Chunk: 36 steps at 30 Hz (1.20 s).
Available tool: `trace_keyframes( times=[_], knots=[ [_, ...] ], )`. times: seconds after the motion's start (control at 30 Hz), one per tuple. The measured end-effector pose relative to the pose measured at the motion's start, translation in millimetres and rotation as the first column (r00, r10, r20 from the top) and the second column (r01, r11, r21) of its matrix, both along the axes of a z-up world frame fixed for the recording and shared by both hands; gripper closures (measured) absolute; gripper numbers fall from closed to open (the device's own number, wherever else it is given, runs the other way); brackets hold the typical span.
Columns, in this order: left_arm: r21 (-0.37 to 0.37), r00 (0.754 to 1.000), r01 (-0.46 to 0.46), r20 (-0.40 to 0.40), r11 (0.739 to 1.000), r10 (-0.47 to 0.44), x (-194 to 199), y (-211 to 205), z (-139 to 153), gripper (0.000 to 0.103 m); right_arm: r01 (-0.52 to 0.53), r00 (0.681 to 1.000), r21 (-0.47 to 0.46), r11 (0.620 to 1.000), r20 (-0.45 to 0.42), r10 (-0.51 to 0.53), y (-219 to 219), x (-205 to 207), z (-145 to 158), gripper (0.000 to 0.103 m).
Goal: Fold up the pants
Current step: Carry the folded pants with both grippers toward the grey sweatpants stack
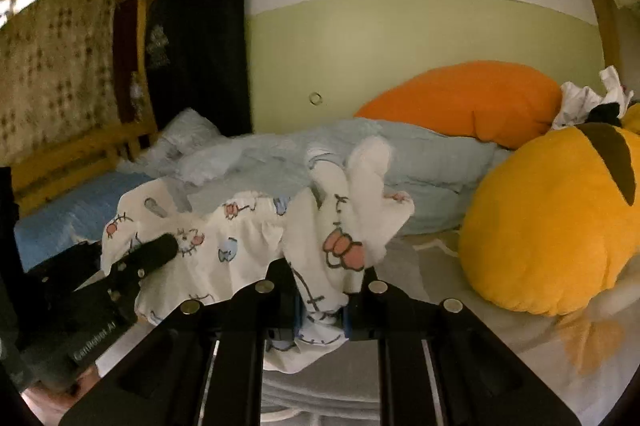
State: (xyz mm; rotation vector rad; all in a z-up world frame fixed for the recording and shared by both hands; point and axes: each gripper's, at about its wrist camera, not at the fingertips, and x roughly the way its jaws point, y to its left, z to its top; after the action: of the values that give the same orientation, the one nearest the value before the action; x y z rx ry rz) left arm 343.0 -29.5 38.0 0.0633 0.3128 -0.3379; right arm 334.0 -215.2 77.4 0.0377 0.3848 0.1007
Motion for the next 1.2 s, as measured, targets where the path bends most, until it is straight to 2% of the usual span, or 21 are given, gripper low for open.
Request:
trace_keyframes(
  times=[0.17, 0.27, 0.37, 0.43, 0.5, 0.53, 0.57, 0.6, 0.63, 0.67, 0.7, 0.87, 0.9, 0.93, 1.0, 1.03, 1.2],
  knots=[
    [0.057, 1.000, -0.029, -0.003, 0.998, 0.029, 1, -8, -12, 0.072, 0.023, 0.999, 0.020, 1.000, -0.042, -0.022, -19, 9, -18, 0.089],
    [0.083, 0.999, -0.049, -0.004, 0.995, 0.050, 3, -11, -16, 0.068, 0.044, 0.995, 0.005, 0.999, -0.092, -0.044, -25, 18, -40, 0.089],
    [0.091, 0.997, -0.066, -0.018, 0.994, 0.068, 10, -8, -23, 0.054, 0.082, 0.988, -0.025, 0.996, -0.128, -0.085, -31, 28, -60, 0.089],
    [0.092, 0.996, -0.090, -0.006, 0.992, 0.091, 10, -4, -22, 0.035, 0.087, 0.986, -0.001, 0.996, -0.146, -0.086, -38, 30, -67, 0.085],
    [0.076, 0.995, -0.103, 0.013, 0.992, 0.102, 8, 2, -18, 0.028, 0.103, 0.985, 0.028, 0.994, -0.142, -0.098, -46, 29, -66, 0.076],
    [0.064, 0.994, -0.106, 0.015, 0.992, 0.106, 7, 6, -16, 0.021, 0.115, 0.985, 0.032, 0.993, -0.133, -0.110, -47, 28, -64, 0.064],
    [0.051, 0.993, -0.117, 0.019, 0.992, 0.116, 7, 10, -13, 0.017, 0.141, 0.984, 0.031, 0.989, -0.113, -0.137, -49, 25, -60, 0.042],
    [0.038, 0.991, -0.129, 0.028, 0.991, 0.128, 6, 14, -10, 0.012, 0.168, 0.983, 0.030, 0.985, -0.087, -0.165, -50, 21, -56, 0.029],
    [0.019, 0.989, -0.142, 0.042, 0.990, 0.141, 4, 19, -7, 0.007, 0.203, 0.978, 0.035, 0.978, -0.046, -0.202, -53, 16, -52, 0.010],
    [0.003, 0.987, -0.148, 0.055, 0.989, 0.148, 2, 23, -4, 0.006, 0.240, 0.971, 0.044, 0.970, -0.005, -0.240, -56, 10, -47, 0.003],
    [-0.014, 0.986, -0.153, 0.070, 0.988, 0.154, 0, 27, -1, 0.004, 0.262, 0.964, 0.054, 0.964, 0.025, -0.263, -57, 5, -42, 0.003],
    [-0.060, 0.983, -0.156, 0.089, 0.986, 0.161, -4, 36, 5, 0.004, 0.196, 0.972, 0.162, 0.967, 0.097, -0.213, -59, -8, -27, 0.003],
    [-0.056, 0.985, -0.143, 0.084, 0.988, 0.148, -3, 35, 3, 0.010, 0.181, 0.975, 0.167, 0.969, 0.100, -0.199, -57, -8, -26, 0.003],
    [-0.044, 0.987, -0.141, 0.072, 0.989, 0.144, 0, 33, 1, 0.023, 0.166, 0.978, 0.156, 0.974, 0.096, -0.182, -55, -6, -28, 0.003],
    [-0.010, 0.986, -0.161, 0.035, 0.987, 0.161, 7, 28, -6, 0.041, 0.157, 0.983, 0.115, 0.981, 0.081, -0.167, -49, -2, -33, 0.003],
    [0.004, 0.987, -0.163, 0.012, 0.987, 0.163, 12, 26, -12, 0.045, 0.155, 0.985, 0.077, 0.985, 0.066, -0.160, -44, 3, -38, 0.003],
    [0.023, 0.984, -0.164, -0.072, 0.986, 0.165, 29, 27, -35, 0.044, 0.136, 0.988, -0.061, 0.989, -0.067, -0.140, -22, 28, -74, 0.003]
  ],
)
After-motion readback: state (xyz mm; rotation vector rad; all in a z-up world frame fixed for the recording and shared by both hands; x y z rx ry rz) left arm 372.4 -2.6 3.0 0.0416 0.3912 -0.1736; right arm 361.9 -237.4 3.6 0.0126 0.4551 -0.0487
